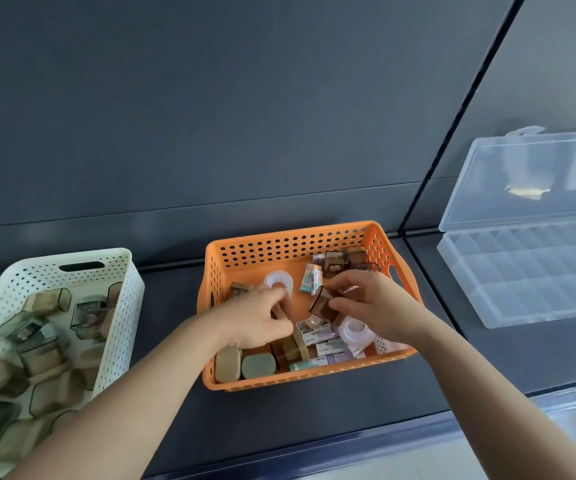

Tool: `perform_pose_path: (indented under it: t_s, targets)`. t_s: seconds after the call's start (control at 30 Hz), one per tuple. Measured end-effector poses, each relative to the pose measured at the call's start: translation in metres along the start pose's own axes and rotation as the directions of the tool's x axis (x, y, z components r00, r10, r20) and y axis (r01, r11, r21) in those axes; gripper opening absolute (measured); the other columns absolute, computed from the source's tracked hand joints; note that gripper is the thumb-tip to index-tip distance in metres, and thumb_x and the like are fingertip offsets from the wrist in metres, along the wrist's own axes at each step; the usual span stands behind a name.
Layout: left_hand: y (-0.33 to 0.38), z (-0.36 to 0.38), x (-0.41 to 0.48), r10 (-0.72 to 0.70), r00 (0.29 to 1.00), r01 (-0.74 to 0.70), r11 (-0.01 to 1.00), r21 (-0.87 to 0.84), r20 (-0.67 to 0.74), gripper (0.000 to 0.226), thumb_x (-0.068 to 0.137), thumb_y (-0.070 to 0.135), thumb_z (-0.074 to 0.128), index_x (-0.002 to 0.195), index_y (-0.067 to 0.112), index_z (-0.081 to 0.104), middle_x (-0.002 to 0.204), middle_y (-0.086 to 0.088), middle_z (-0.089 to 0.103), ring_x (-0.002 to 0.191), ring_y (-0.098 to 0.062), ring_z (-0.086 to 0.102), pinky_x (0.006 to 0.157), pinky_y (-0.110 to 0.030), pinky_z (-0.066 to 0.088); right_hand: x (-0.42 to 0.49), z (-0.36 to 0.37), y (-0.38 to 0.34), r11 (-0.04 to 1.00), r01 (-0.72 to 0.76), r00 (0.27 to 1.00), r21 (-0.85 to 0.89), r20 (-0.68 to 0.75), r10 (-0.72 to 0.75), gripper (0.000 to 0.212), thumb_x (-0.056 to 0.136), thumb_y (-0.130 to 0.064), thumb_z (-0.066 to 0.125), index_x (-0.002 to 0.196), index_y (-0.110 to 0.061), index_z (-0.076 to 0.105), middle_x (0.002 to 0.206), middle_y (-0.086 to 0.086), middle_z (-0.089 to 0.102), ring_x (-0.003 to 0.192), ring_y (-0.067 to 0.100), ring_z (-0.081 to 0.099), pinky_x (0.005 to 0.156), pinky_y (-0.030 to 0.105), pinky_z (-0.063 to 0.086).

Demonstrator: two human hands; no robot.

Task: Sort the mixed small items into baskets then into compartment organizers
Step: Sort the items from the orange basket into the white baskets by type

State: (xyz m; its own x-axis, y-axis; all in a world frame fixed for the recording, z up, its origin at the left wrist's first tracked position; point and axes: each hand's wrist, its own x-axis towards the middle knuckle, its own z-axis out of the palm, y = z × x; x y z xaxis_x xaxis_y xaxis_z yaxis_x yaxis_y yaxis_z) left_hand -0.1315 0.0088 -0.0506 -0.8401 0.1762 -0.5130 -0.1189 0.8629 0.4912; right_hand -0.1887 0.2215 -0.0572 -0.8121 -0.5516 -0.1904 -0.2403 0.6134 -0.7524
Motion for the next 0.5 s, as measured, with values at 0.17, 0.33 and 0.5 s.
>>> perform_pose_path:
  t_s: [0.17, 0.33, 0.5]
  targets:
    - [-0.002, 0.008, 0.006, -0.026, 0.999, 0.022, 0.992, 0.121, 0.033, 0.049, 0.071, 0.057, 0.071, 0.111, 0.031, 0.059, 0.115, 0.011, 0.058, 0.097, -0.012, 0.057, 0.085, -0.035, 0.052, -0.001, 0.002, 0.001, 1.0, -0.001, 1.0, 0.026, -0.026, 0.002, 0.023, 0.089, -0.022, 0.064, 0.112, -0.02, 0.064, 0.102, -0.009, 0.068, 0.092, 0.005, 0.067, 0.083, 0.029, 0.057]
    - [-0.001, 0.013, 0.007, -0.072, 0.997, 0.068, 0.988, 0.137, 0.025, 0.056, 0.068, 0.058, 0.075, 0.114, 0.029, 0.063, 0.095, 0.011, 0.065, 0.083, -0.011, 0.06, 0.075, -0.031, 0.054, -0.002, 0.003, -0.001, 1.0, -0.004, 0.999, 0.02, -0.036, 0.005, 0.024, 0.09, -0.023, 0.063, 0.113, -0.021, 0.064, 0.103, -0.01, 0.069, 0.093, 0.004, 0.066, 0.083, 0.027, 0.056]
    - [-0.011, 0.002, -0.023, -0.043, 0.955, 0.03, 0.998, -0.052, -0.292, 0.053, 0.073, 0.051, 0.075, 0.12, 0.031, 0.059, 0.108, 0.015, 0.058, 0.093, -0.006, 0.056, 0.08, -0.027, 0.051, 0.002, 0.008, -0.017, 0.997, 0.055, 0.99, 0.057, -0.132, -0.047, 0.025, 0.091, -0.017, 0.062, 0.116, -0.02, 0.063, 0.105, -0.009, 0.067, 0.097, 0.004, 0.064, 0.082, 0.019, 0.053]
